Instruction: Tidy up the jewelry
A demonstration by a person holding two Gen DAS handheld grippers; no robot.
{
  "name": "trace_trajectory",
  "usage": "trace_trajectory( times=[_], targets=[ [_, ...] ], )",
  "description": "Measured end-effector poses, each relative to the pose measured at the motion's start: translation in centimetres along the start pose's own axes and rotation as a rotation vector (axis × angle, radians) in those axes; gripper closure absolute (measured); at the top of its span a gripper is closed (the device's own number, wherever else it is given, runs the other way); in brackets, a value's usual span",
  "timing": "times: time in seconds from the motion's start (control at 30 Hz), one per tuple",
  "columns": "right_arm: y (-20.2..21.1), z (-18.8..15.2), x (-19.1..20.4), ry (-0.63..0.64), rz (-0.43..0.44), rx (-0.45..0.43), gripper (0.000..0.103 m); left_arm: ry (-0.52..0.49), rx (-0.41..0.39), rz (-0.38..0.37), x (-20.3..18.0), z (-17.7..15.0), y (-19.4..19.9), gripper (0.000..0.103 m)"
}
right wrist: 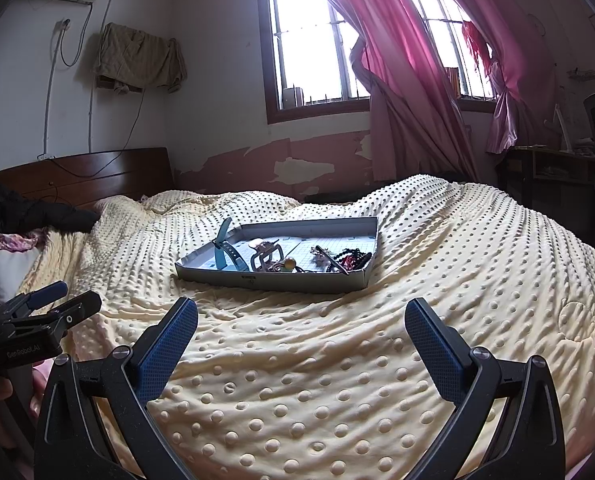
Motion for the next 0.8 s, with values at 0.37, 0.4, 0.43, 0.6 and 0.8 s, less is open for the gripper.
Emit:
trace_trajectory(
  times=[0.37, 0.4, 0.43, 0.6, 0.8],
  targets=[
    [-0.12, 0.04, -0.13, -0.004, -0.001, 0.006, 0.001, 0.001, 0.000, -0.001, -0.02, 0.00, -0.03, 0.000],
    [-0.12, 0.03, -0.12, -0.004, -0.002, 0.006, 0.001, 0.001, 0.000, -0.002, 0.05, 0.00, -0.03, 0.000],
    [-0.14, 0.05, -0.15, -0.004, -0.002, 0.006, 0.001, 0.001, 0.000, -0.001, -0.02, 0.00, -0.03, 0.000],
    [-0.15, 0.03, -0.15, -0.004, -0.002, 0.006, 0.001, 0.001, 0.001, -0.001, 0.06, 0.01, -0.05, 0.000],
    [-0.15, 0.04, -0.15, -0.003, -0.002, 0.006, 0.001, 0.001, 0.000, -0.002, 0.01, 0.04, -0.06, 0.000]
  ],
)
Point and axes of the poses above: each gripper's, at about its wrist camera, not at the fingertips, and y roughly against the way its jaws point, x to its left, z to its top, the point moved 5 cm from there along -y, roughly the way its jaws point, and after that the axes turned 3 degrees about -z, right-handed, at the moved point
